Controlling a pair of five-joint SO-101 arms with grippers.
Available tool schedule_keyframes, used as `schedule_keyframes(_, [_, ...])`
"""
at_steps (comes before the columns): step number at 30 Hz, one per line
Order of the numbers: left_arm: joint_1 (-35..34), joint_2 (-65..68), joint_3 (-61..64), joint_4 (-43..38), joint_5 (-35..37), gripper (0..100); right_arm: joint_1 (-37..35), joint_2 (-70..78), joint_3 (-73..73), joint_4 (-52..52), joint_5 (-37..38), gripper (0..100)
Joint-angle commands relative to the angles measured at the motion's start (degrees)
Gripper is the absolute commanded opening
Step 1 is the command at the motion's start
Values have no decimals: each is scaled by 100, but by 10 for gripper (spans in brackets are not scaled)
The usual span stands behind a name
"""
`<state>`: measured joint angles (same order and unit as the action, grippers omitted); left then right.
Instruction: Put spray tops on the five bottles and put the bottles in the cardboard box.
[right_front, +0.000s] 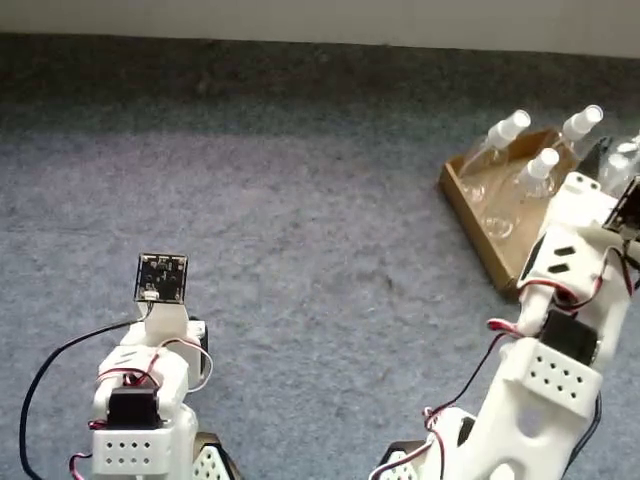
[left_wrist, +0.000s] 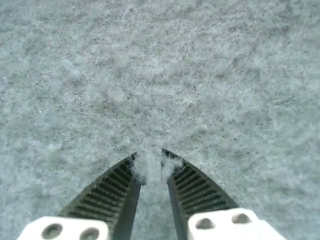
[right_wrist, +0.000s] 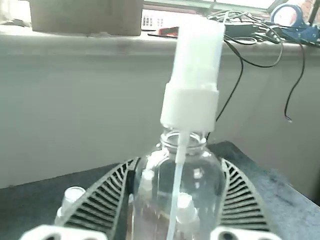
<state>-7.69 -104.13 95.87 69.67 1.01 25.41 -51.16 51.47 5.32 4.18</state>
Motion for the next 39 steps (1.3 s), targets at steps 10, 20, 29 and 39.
schedule_keyframes(10, [708, -48, 127, 545, -53, 7, 374, 1358, 611, -2818, 18, 159])
schedule_keyframes(20, [927, -48, 127, 598, -26, 5, 259, 1393, 2281, -4796, 18, 159])
schedule_keyframes(29, [927, -48, 127, 598, -26, 5, -251, 1411, 2466, -5042, 18, 159])
schedule_keyframes(39, [927, -48, 127, 598, -26, 5, -251, 2114, 2167, -5059, 18, 159])
